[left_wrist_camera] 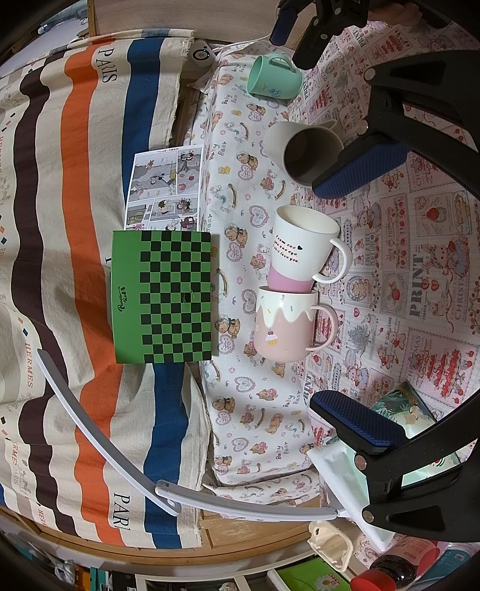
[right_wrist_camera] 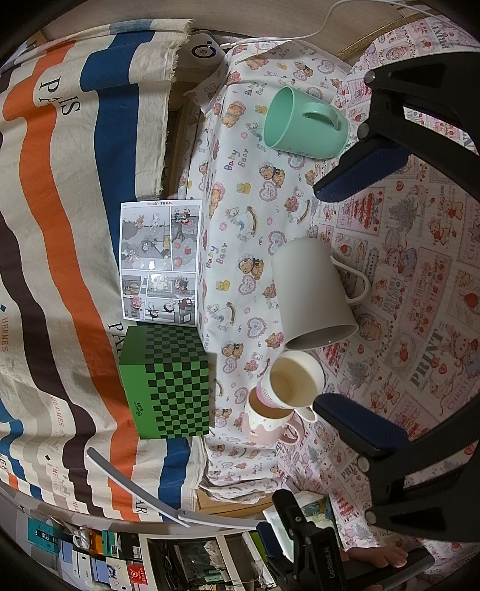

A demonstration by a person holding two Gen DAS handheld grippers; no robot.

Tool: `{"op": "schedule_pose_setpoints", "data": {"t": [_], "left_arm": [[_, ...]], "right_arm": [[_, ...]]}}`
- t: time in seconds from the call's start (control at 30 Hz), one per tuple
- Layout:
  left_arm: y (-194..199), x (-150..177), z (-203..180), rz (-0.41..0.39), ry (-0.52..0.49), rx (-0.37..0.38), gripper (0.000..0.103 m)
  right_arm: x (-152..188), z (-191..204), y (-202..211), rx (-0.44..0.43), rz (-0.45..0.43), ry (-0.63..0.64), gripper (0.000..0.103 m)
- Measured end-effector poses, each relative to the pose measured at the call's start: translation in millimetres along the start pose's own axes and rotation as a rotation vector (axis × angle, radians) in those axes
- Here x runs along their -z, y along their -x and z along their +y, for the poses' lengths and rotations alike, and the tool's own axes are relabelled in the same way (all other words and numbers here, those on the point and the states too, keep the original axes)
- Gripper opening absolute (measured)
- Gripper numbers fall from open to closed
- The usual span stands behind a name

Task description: Flip cup upside down

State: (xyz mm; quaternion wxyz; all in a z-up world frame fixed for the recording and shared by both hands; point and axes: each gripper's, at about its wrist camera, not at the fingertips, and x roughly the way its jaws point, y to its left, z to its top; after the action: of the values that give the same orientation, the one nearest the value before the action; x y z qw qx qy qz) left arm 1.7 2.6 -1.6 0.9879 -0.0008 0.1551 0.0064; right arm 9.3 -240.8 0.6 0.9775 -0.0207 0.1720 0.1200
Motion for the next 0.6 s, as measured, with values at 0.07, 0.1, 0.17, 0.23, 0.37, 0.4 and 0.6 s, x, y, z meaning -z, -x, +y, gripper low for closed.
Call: {"op": "schedule_pose_setpoints", "data": {"t": [0.07, 0.1, 0.17, 0.23, 0.37, 0.4, 0.6], "left_arm": [[0.6, 0.0, -0.4, -0.001, 0.0, 0.0, 0.103], [0.3, 0.1, -0.1, -0.001, 0.0, 0.0, 0.103], [0.6, -0.1, -0.4, -0.001, 0.0, 0.0, 0.103], [0.4, -0.1, -0.3, -0.001, 0.0, 0.0, 0.103], [-0.5, 0.9, -0.2, -0.004, -0.002, -0.001, 0.103], [-1.2, 1.6, 0.1, -0.004, -0.002, -0.001, 0.103], [-0.4, 3.8, 0.0, -0.011, 0.002, -0.004, 0.103]], "right_arm": [[0.1, 0.4, -0.1, 0.0, 0.0, 0.0, 0.103], [0.1, 0.3, -0.1, 0.0, 0.0, 0.0, 0.103], [0.0, 0.0, -0.1, 0.0, 0.001, 0.0, 0.103], [0.7, -0.7, -1.2, 0.002, 0.003, -0.001, 0.103], [1.5, -0.4, -1.4, 0.016, 0.006, -0.006, 0.103], [1.3, -0.5, -1.7, 0.018, 0.009, -0.008, 0.103], [-1.3, -8.5, -9.0, -0.005, 0.075, -0.086, 0.103]]}}
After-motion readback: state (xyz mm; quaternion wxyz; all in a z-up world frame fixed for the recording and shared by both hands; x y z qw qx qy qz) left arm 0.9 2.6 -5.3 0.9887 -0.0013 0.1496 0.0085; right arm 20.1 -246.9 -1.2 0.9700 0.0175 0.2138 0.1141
